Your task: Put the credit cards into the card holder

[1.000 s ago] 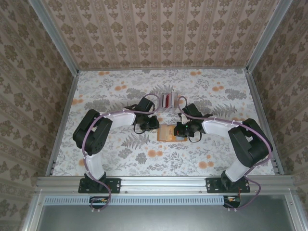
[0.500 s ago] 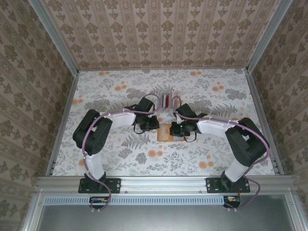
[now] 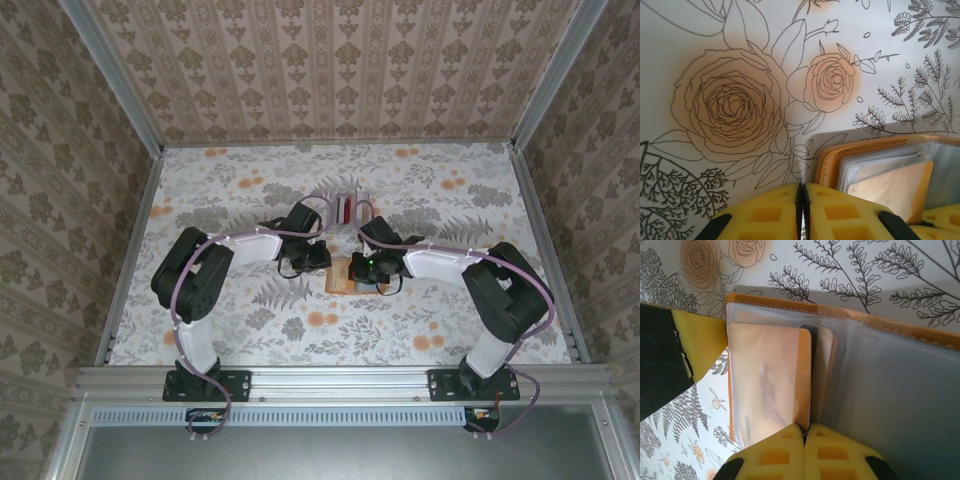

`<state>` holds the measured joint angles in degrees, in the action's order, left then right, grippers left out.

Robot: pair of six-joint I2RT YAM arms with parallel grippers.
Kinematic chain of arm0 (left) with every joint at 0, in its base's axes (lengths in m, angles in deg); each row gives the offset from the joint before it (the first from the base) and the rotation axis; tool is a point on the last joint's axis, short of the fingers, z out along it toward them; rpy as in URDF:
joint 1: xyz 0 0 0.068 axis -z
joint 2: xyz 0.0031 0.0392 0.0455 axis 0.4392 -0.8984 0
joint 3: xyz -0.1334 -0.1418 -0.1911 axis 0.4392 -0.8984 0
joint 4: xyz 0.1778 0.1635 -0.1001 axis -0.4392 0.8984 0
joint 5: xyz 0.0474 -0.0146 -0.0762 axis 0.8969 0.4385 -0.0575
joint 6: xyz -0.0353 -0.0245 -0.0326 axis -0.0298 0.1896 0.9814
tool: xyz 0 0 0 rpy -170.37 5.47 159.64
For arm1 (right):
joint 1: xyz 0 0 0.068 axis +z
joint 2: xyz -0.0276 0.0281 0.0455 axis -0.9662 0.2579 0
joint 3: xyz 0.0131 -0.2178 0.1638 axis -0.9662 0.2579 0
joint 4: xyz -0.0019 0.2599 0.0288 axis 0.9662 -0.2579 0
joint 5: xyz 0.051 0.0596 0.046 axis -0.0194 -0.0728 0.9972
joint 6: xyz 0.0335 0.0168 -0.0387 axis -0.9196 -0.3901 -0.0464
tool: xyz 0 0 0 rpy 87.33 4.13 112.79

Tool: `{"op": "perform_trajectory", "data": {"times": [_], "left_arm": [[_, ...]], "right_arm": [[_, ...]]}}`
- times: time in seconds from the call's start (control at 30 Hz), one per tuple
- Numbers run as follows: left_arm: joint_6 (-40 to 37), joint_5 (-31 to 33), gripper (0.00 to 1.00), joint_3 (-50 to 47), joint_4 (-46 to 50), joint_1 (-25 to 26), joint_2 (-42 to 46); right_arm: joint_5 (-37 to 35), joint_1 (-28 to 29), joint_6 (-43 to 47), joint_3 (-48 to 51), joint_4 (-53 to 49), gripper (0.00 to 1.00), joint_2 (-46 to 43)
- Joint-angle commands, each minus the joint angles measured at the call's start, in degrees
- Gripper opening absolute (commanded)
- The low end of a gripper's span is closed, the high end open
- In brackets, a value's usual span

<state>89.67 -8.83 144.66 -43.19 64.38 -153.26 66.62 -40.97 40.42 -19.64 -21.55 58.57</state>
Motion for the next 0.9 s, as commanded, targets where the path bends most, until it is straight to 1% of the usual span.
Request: {"op": "perform_trajectory", "data": {"times": [0.0, 0.2, 0.4, 0.53, 0.63, 0.77, 0.87], "left_arm": [[-0.82, -1.81, 0.15, -0.58, 0.71, 1.35, -1.30], [-0.60, -1.61, 0.15, -0.92, 0.31, 1.19, -0.91], [-0.28, -1.70, 0.15, -1.93, -0.46, 1.22, -0.45], [-0.14, -1.63, 0.15, -1.92, -0.74, 1.22, -0.33], [-0.28, -1.87, 0.15, -1.43, -0.59, 1.20, -0.42], [-0.64, -1.12, 0.15, -1.20, -0.02, 1.22, 0.19], [-0.74, -0.82, 0.15, -1.14, 0.39, 1.01, 0.18]], "right_arm": [[-3.63, 0.54, -5.77, 2.87, 4.41, 0.00, 0.58], [-3.98, 0.56, -11.16, 7.22, 10.28, 0.00, -0.99], [-3.41, 0.65, -11.48, 7.12, 11.61, 0.00, -1.30], [-1.31, 0.81, -10.40, 6.04, 12.89, 0.02, -0.23], [-1.78, 0.90, -8.81, 5.04, 11.10, 0.03, -0.30], [-5.16, 0.90, -5.96, 4.96, 6.56, 0.06, -3.61], [-8.50, 0.90, -3.09, 4.18, 0.98, 0.12, -6.45]]}}
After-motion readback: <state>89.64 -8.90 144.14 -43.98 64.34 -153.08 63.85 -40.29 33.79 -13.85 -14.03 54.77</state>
